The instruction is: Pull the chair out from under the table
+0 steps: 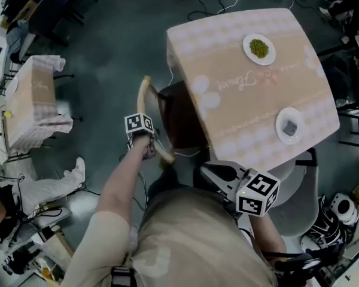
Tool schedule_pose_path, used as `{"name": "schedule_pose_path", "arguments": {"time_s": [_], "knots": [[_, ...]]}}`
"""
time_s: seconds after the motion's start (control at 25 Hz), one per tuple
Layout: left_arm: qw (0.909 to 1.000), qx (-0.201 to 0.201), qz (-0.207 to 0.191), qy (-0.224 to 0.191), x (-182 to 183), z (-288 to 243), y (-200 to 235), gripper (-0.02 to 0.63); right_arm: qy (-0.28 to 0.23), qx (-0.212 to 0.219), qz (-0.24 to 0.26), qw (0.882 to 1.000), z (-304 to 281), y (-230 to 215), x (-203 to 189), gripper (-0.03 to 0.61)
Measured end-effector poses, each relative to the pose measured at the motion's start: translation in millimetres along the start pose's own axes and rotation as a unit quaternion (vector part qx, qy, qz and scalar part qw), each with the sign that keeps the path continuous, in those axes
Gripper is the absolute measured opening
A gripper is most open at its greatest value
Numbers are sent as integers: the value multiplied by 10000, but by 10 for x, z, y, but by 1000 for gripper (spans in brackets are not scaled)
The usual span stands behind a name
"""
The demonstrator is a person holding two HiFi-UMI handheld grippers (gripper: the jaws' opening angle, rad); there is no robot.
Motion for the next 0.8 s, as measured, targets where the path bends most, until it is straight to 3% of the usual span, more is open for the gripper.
{"name": "schedule_pose_path", "arguments": {"time_s": [0.28,0.8], "knots": [[10000,11,59,-22,-16,43,-8,126,167,108,116,9997,-66,92,-12,8],[10000,39,-42,-18,-25,147,-195,131,31,167,40,9998,-68,83,-42,8]]}}
Point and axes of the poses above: the fingertips, and each gripper's own axes: z backward along the fingers, y to its left, x out of its top, the point moved 6 cm from there along z, backward along the fingers, and after that the axes turned 1 degree about -z, right-handed, at the moved point
